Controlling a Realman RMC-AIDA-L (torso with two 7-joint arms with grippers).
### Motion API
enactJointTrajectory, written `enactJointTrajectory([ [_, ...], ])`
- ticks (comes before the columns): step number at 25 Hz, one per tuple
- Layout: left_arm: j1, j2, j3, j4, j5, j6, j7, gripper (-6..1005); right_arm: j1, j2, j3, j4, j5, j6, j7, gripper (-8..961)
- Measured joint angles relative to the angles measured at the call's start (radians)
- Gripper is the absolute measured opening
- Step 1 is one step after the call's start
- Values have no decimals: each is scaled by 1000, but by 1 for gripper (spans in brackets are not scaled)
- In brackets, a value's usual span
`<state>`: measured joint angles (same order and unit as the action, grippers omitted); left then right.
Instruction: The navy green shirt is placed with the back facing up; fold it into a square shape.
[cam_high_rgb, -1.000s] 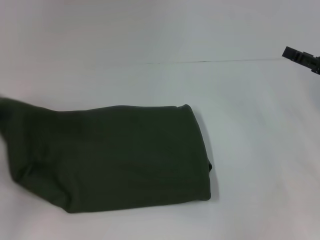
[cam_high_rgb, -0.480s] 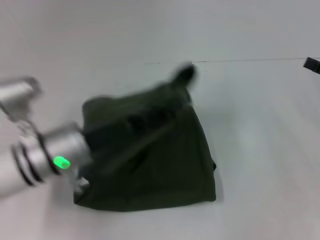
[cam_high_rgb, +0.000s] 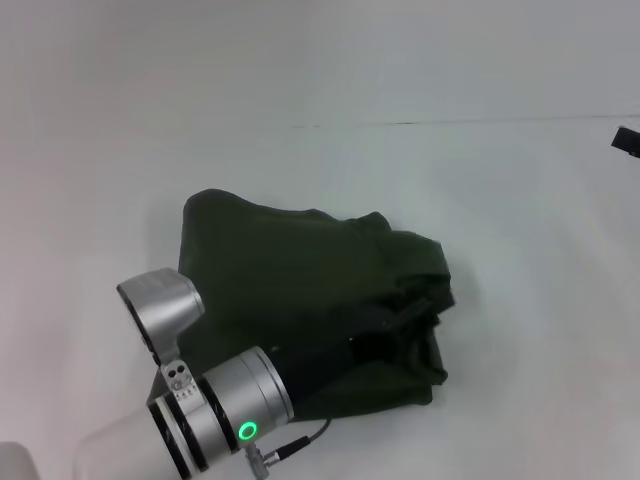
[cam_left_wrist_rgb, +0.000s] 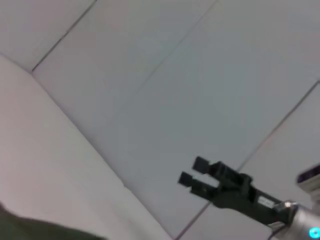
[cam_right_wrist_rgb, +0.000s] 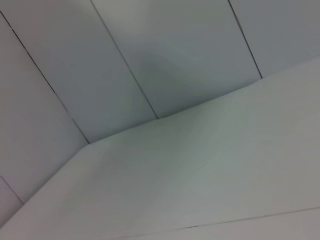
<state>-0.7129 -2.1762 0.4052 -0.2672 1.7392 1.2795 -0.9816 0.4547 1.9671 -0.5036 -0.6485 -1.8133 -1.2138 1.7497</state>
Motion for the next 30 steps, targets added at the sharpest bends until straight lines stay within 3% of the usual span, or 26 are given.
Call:
enactJointTrajectory([
  [3, 7, 1, 0, 14, 34, 75, -5, 204, 12, -1, -1, 0, -32, -2, 19, 871],
  [6, 44, 3, 5, 92, 75, 237, -10, 299, 29, -3, -1, -2, -73, -22, 67, 871],
  [10, 112, 6, 6, 228, 92, 392, -10, 477, 65, -25, -5, 0, -120, -99, 186, 870],
  [14, 185, 9, 24, 376, 98, 428, 2, 651, 118, -49, -48, 7, -134, -164, 336, 869],
  [17, 214, 9, 29, 423, 97, 426, 19, 766, 164, -53, -90, 27, -135, -164, 392, 869],
  [23, 320, 12, 29, 539, 96, 424, 113, 889, 260, -36, -170, 108, -136, -99, 404, 867],
  [30, 373, 12, 29, 600, 97, 439, 148, 889, 353, 6, -266, 213, -139, 64, 404, 843],
])
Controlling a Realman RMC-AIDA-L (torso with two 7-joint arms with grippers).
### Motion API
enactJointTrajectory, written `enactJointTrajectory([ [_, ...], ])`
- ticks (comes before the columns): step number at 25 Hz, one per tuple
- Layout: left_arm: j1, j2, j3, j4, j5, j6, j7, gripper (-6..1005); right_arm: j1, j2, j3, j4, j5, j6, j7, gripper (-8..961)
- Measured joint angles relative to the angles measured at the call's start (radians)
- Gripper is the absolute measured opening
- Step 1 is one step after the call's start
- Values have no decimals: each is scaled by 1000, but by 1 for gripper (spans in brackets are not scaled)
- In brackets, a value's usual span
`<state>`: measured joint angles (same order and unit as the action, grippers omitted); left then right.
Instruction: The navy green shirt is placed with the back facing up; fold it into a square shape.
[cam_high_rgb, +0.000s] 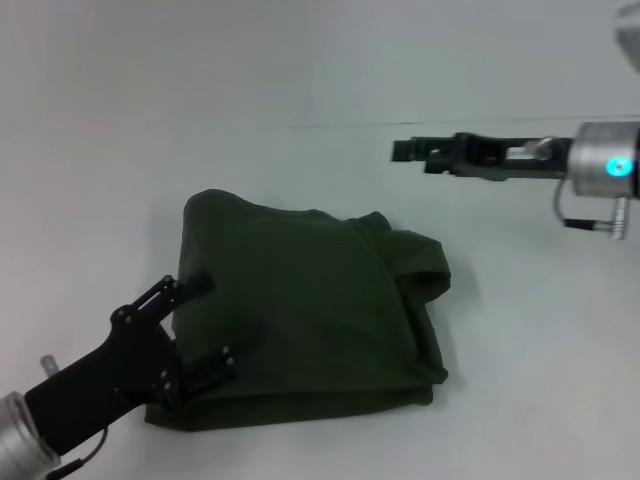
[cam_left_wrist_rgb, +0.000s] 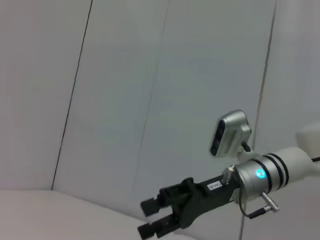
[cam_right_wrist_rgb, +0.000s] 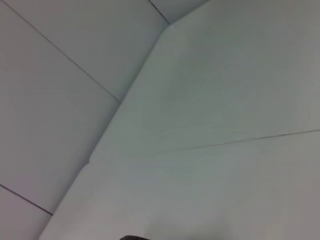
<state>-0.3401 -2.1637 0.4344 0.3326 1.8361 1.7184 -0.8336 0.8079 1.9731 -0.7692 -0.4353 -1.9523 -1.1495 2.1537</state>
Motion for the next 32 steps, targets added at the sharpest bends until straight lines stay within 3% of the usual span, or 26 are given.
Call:
enactJointTrajectory([
  [6, 8, 1, 0, 21, 0, -1, 48, 889, 36, 55, -44, 27, -3, 73, 3, 775],
  [13, -1, 2, -1, 27, 0, -14, 49, 889, 52, 105, -89, 57, -4, 127, 11, 766],
  [21, -5, 2, 0, 36, 0, -23, 44, 890, 44, 113, -94, 87, -3, 132, 11, 765],
  [32, -13, 1, -1, 25, -4, -41, 40, 890, 33, 105, -96, 87, -4, 137, 25, 765],
])
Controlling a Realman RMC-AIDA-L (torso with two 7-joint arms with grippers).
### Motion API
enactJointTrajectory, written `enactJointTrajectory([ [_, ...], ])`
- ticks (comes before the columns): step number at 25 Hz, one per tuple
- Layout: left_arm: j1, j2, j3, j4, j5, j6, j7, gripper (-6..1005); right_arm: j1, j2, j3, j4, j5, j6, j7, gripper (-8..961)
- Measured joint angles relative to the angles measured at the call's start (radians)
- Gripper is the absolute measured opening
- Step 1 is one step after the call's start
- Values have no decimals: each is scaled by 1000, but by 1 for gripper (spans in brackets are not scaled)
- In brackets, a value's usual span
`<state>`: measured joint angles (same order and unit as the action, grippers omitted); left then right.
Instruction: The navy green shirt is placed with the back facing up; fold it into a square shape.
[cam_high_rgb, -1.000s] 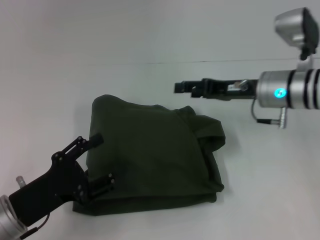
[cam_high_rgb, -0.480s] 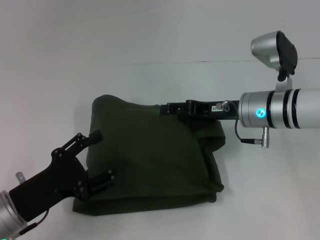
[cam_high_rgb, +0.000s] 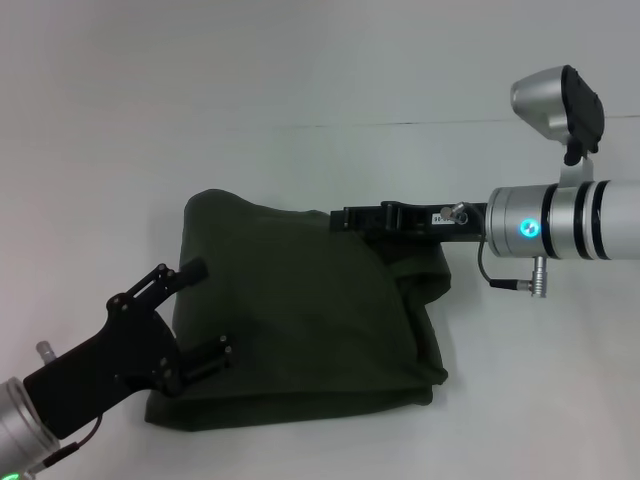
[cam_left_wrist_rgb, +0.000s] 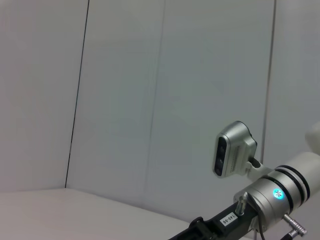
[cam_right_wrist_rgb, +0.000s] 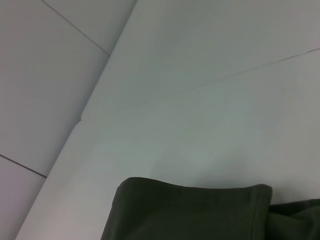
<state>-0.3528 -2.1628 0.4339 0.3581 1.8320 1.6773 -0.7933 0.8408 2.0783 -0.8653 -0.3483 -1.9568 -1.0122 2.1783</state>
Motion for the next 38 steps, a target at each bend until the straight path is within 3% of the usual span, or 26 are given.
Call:
enactJointTrajectory([
  [10, -11, 0, -1, -4, -3, -9, -27, 889, 10, 11, -22, 22, 1, 12, -8, 766],
  [26, -14, -1, 0, -5, -4, -11, -40, 888, 12, 22, -27, 52, 142, 1, -222, 573],
  [31, -14, 0, -2, -10, -3, -12, -47, 887, -16, 21, -27, 52, 213, -53, -301, 365],
  [34, -14, 1, -1, -10, -2, -12, -59, 887, -44, 20, -27, 46, 255, -92, -338, 127],
  [38, -16, 1, 0, -6, -2, -10, -77, 887, -85, 17, -24, 40, 295, -125, -356, 60],
])
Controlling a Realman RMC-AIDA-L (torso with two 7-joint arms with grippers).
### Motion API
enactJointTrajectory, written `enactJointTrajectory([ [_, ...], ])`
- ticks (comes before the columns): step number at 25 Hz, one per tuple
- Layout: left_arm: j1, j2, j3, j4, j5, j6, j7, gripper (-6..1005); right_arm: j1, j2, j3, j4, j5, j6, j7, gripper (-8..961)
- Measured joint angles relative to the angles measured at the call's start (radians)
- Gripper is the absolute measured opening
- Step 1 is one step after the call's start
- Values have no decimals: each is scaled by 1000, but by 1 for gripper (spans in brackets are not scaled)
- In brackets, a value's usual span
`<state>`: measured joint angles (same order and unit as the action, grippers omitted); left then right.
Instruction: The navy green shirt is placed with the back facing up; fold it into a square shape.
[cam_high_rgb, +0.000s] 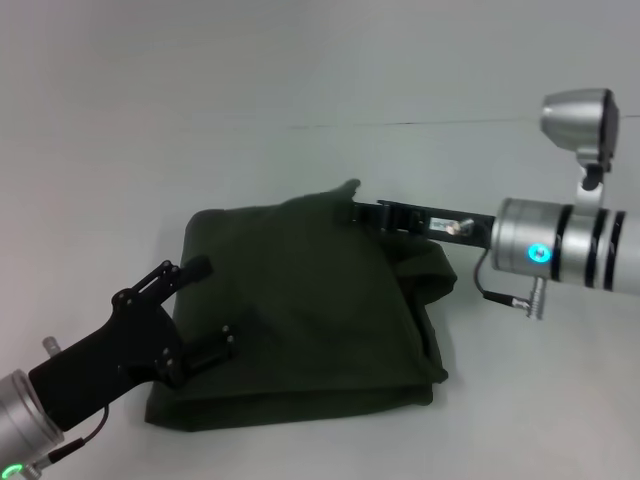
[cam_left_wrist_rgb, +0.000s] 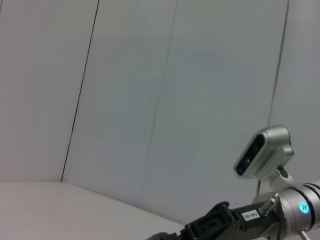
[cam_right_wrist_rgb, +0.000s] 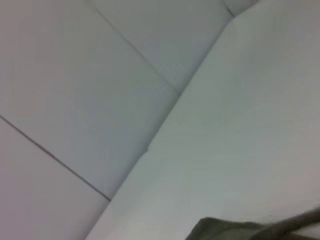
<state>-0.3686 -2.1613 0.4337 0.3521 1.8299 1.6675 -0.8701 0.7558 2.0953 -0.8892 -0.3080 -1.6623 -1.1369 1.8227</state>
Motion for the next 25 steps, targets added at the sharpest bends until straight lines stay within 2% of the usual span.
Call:
enactJointTrajectory([
  [2, -2, 0, 0, 0, 2, 0, -1, 887, -18, -1, 0, -1, 7, -3, -1, 26],
  [13, -6, 0, 4, -2, 6, -2, -2, 886, -49, -3, -18, 23, -4, 80, 0, 26],
  [18, -7, 0, 3, -3, 6, -2, -3, 886, -80, -3, -4, 19, 19, 72, -63, 26],
  [23, -3, 0, 2, 0, 6, -2, -7, 886, -131, -18, 1, -45, 39, 16, -63, 87],
  [25, -2, 0, 1, -2, 6, -2, -7, 886, -152, -26, -2, -80, 23, -19, -36, 242],
])
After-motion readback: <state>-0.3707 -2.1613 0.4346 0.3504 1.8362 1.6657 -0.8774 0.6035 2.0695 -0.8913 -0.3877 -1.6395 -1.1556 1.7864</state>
